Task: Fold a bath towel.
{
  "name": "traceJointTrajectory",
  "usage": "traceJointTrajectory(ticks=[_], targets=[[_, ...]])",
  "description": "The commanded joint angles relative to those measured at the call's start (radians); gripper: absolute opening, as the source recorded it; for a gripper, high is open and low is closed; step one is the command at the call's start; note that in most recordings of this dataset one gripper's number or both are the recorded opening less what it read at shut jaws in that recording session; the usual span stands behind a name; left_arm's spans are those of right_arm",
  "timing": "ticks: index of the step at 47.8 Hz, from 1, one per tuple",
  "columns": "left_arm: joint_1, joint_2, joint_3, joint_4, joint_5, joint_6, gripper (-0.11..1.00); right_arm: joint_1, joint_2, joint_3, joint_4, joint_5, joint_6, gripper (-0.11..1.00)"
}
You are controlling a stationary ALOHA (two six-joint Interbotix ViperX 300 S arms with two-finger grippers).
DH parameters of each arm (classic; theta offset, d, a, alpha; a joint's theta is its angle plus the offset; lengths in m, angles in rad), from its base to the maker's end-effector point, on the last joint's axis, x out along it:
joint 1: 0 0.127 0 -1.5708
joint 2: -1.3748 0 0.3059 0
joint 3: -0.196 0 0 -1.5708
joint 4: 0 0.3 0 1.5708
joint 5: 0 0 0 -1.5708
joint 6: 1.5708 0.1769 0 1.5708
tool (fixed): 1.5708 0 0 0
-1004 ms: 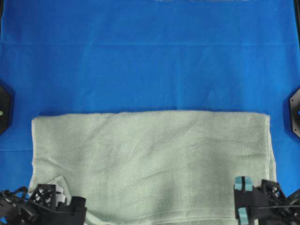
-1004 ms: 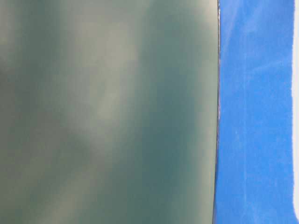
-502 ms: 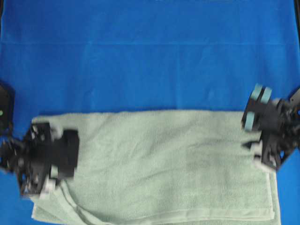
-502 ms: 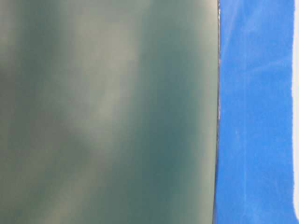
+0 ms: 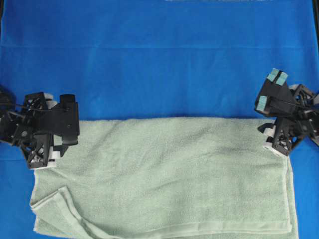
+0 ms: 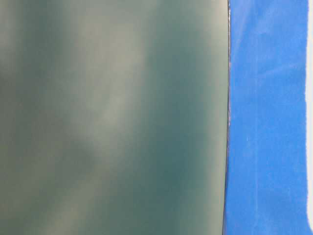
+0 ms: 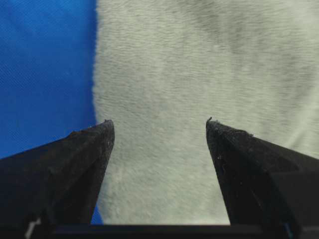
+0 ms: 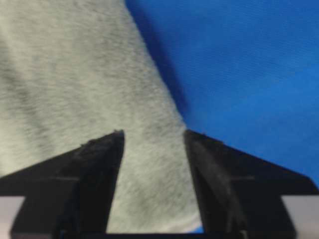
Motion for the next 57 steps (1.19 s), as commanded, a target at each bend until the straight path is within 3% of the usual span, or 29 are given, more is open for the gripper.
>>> traceJointTrajectory(ticks=[1, 11, 19, 21, 25, 31, 33, 38, 47, 57], targets=[[0.034, 0.018, 0.017, 0.02, -0.04, -0.002, 0.72, -0.032, 0.038, 0.025, -0.009, -0.081, -0.002, 0.56], [0.126, 0.089, 0.13, 0.021, -0.189, -0.003, 0.72, -0.098, 0.152, 0.089, -0.034, -0.232, 0.002, 0.56], [0.132, 0.132, 0.147, 0.009, -0.222, -0.017, 0.67, -0.1, 0.176, 0.08, -0.029, -0.262, 0.006, 0.56], [0.132, 0.141, 0.146, 0.006, -0.219, -0.02, 0.61, -0.1, 0.178, 0.08, -0.028, -0.262, 0.008, 0.55], [0.132, 0.149, 0.144, 0.005, -0.215, -0.021, 0.4, -0.1, 0.178, 0.078, -0.021, -0.262, 0.009, 0.48], [0.127, 0.149, 0.141, 0.005, -0.215, -0.021, 0.1, -0.097, 0.176, 0.077, -0.002, -0.265, 0.009, 0.18], [0.127, 0.149, 0.14, 0.005, -0.215, -0.021, 0.1, -0.095, 0.176, 0.077, 0.0, -0.267, 0.008, 0.12], [0.126, 0.143, 0.135, -0.008, -0.21, -0.02, 0.1, -0.091, 0.166, 0.071, 0.003, -0.268, 0.008, 0.12], [0.115, 0.067, 0.067, -0.029, -0.094, -0.012, 0.1, -0.072, 0.072, 0.032, 0.003, -0.213, 0.008, 0.12], [0.063, -0.107, -0.094, -0.031, 0.172, -0.015, 0.1, 0.018, -0.14, -0.083, -0.002, 0.072, 0.0, 0.12]])
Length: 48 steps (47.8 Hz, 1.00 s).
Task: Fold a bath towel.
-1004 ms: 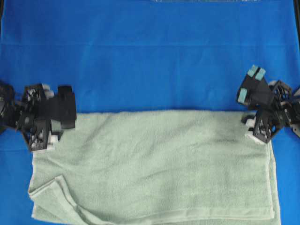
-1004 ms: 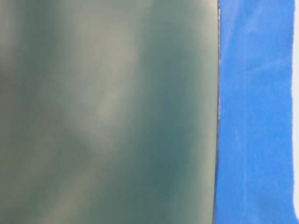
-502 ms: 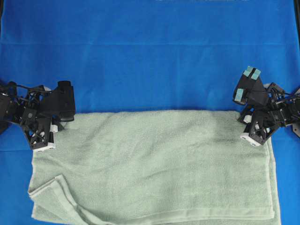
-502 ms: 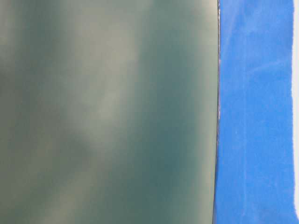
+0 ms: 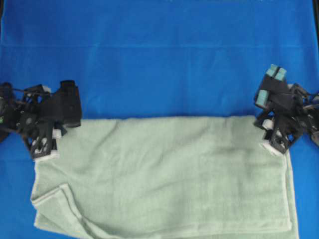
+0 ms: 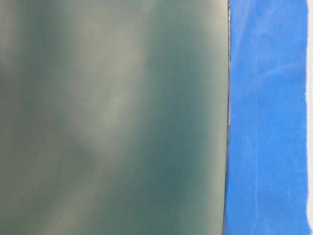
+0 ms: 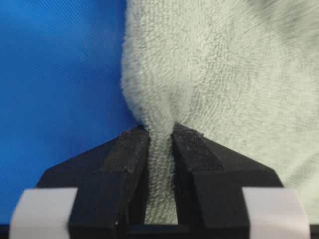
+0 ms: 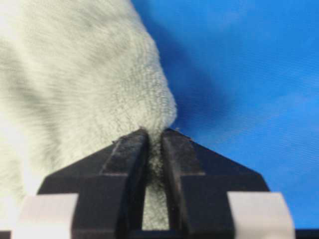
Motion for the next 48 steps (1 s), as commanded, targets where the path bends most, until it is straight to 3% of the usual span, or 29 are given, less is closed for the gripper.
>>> traceJointTrajectory(ticks=[1, 5, 14, 23, 30, 34, 38, 48], targets=[[-0.026, -0.086, -0.092, -0.002, 0.114, -0.005, 0.1, 0.038, -0.097, -0.072, -0.006, 0.124, -0.002, 0.12], [-0.049, -0.153, -0.155, -0.002, 0.204, -0.009, 0.1, 0.089, -0.187, -0.129, -0.021, 0.245, -0.002, 0.12], [-0.1, -0.265, -0.281, -0.002, 0.351, -0.009, 0.1, 0.189, -0.324, -0.23, -0.089, 0.383, -0.002, 0.12], [-0.138, -0.31, -0.359, -0.002, 0.423, -0.011, 0.1, 0.259, -0.403, -0.302, -0.179, 0.436, -0.002, 0.12], [-0.16, -0.307, -0.367, -0.002, 0.414, -0.029, 0.1, 0.261, -0.393, -0.307, -0.232, 0.442, 0.006, 0.12], [-0.183, -0.298, -0.376, -0.002, 0.387, -0.067, 0.1, 0.252, -0.379, -0.305, -0.267, 0.462, 0.014, 0.12], [-0.227, -0.282, -0.388, 0.0, 0.331, -0.127, 0.1, 0.201, -0.359, -0.307, -0.348, 0.515, 0.028, 0.12], [-0.334, -0.199, -0.414, 0.005, 0.179, -0.218, 0.1, -0.032, -0.319, -0.325, -0.543, 0.526, 0.026, 0.12]])
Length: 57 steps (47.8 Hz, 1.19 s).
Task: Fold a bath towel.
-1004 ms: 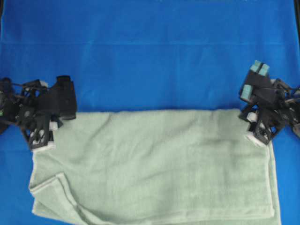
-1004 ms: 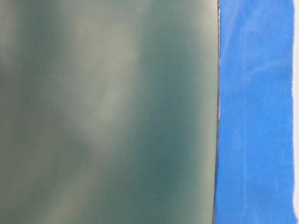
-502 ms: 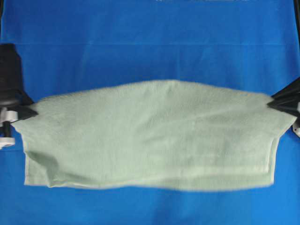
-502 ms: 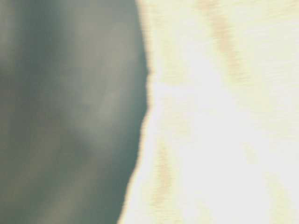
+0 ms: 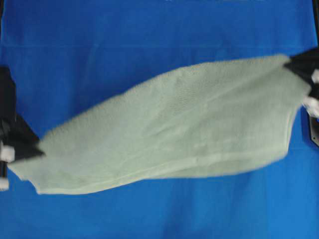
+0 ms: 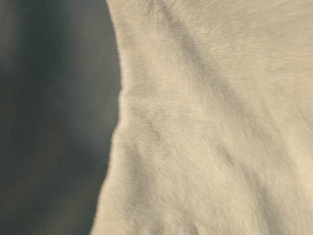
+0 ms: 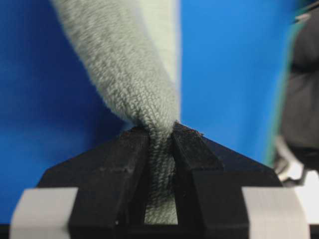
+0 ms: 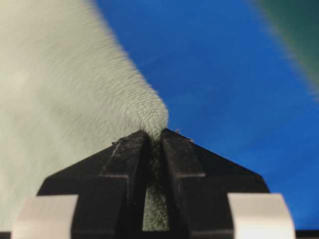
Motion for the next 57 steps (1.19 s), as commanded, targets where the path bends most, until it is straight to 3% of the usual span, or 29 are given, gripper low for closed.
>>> traceJointTrajectory(ticks=[1, 8, 17, 21, 28, 36, 45, 51, 57], targets=[[-0.043, 0.044, -0.048, 0.006, -0.077, -0.017, 0.1, -0.117, 0.014, -0.04, -0.086, -0.02, -0.003, 0.12], [-0.089, 0.144, -0.115, 0.008, -0.183, -0.014, 0.1, -0.307, 0.035, -0.058, -0.14, -0.15, -0.038, 0.12], [-0.127, 0.272, -0.225, 0.011, -0.249, 0.011, 0.1, -0.529, 0.087, -0.066, -0.126, -0.394, -0.086, 0.12], [-0.133, 0.311, -0.264, 0.011, -0.247, 0.015, 0.1, -0.578, 0.115, -0.067, -0.109, -0.423, -0.089, 0.12], [-0.133, 0.356, -0.311, 0.011, -0.253, 0.014, 0.1, -0.581, 0.117, -0.066, -0.1, -0.391, -0.089, 0.12], [-0.132, 0.431, -0.393, 0.017, -0.281, 0.014, 0.1, -0.494, 0.014, -0.064, -0.051, -0.236, -0.091, 0.12], [-0.149, 0.54, -0.541, 0.018, -0.267, 0.04, 0.1, -0.244, -0.1, -0.1, -0.043, 0.034, -0.083, 0.12], [-0.163, 0.586, -0.612, 0.023, -0.255, 0.063, 0.1, -0.1, -0.11, -0.126, -0.063, 0.17, -0.071, 0.12], [-0.161, 0.589, -0.615, 0.025, -0.232, 0.063, 0.1, -0.06, -0.06, -0.135, -0.107, 0.227, -0.046, 0.12]])
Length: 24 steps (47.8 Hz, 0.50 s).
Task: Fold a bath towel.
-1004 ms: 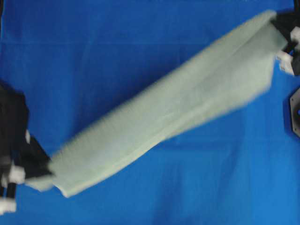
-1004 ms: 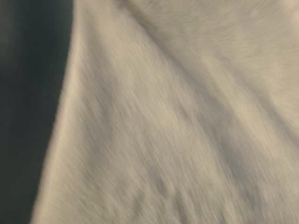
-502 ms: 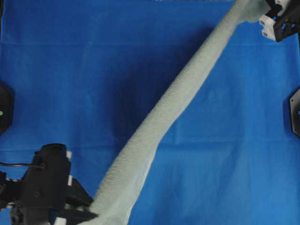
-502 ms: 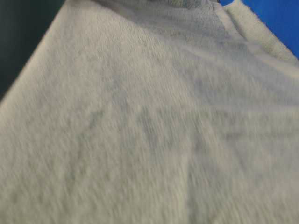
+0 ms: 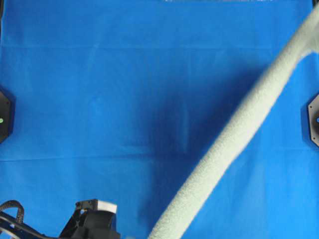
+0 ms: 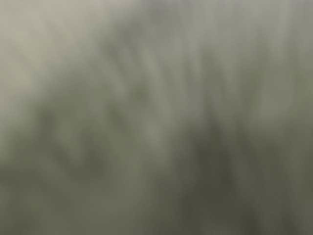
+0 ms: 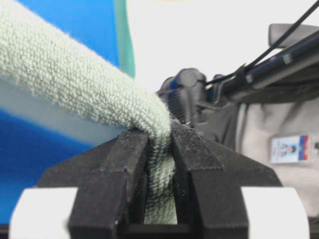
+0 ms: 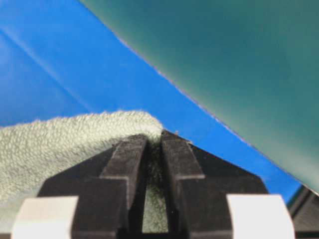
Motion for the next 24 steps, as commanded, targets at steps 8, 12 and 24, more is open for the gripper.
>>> traceJointTrajectory(ticks=[8, 12, 24], targets=[[0.012, -0.069, 0.08, 0.002, 0.046, -0.046, 0.1, -0.06, 0.186, -0.006, -0.078, -0.035, 0.011, 0.12], [0.044, -0.124, 0.19, 0.002, 0.048, -0.107, 0.1, -0.17, 0.293, -0.009, -0.064, -0.149, 0.009, 0.12], [0.135, -0.304, 0.546, 0.002, 0.046, -0.272, 0.1, -0.469, 0.6, -0.049, -0.04, -0.569, 0.002, 0.12]])
